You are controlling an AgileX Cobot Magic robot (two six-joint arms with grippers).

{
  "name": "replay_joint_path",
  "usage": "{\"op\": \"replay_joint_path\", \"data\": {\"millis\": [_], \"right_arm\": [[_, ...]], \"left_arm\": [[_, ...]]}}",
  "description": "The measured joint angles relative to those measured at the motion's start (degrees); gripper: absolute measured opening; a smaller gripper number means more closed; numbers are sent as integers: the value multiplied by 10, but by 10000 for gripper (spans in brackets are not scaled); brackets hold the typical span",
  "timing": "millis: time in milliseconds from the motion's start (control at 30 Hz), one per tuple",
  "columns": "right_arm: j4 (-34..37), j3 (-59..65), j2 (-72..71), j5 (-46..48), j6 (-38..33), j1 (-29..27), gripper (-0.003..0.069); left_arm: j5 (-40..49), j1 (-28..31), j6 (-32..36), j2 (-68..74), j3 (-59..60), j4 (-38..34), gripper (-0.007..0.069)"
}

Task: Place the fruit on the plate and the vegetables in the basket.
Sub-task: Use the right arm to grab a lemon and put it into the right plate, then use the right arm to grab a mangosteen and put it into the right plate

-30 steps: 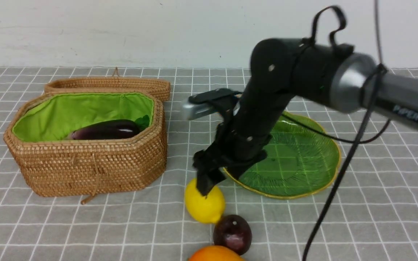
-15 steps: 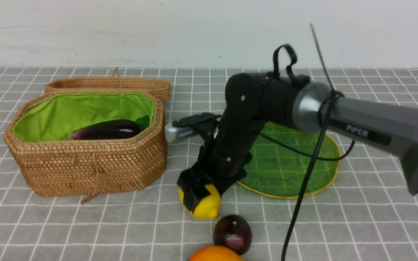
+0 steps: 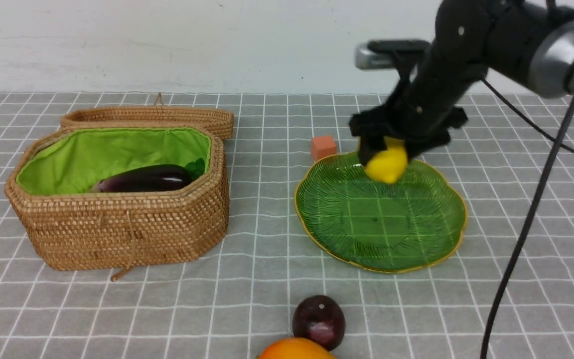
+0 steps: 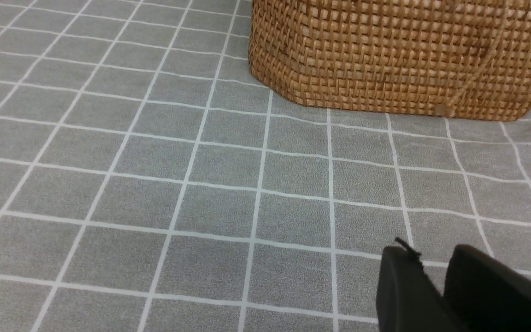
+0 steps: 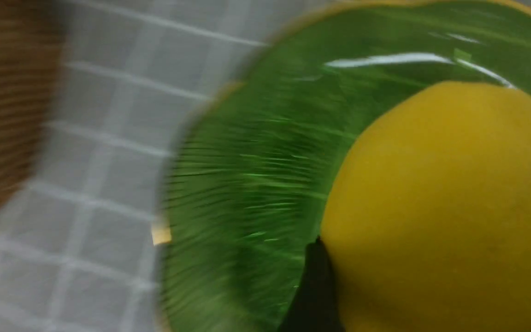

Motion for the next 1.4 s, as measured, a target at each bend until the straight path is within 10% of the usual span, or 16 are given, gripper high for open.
{"op": "replay_joint_path", "data": {"millis": [300,567,967,1400], "right_arm": [[4,10,36,0,30,1,676],[3,14,-38,56,39,18,645],[-21,230,-139,-9,155,195,613],[29,279,-95,-65,191,206,598]], "left_arm": [[0,0,0,0,0,0,146],[0,0,0,0,0,0,148],[0,0,0,0,0,0,158],[0,0,0,0,0,0,165]]}}
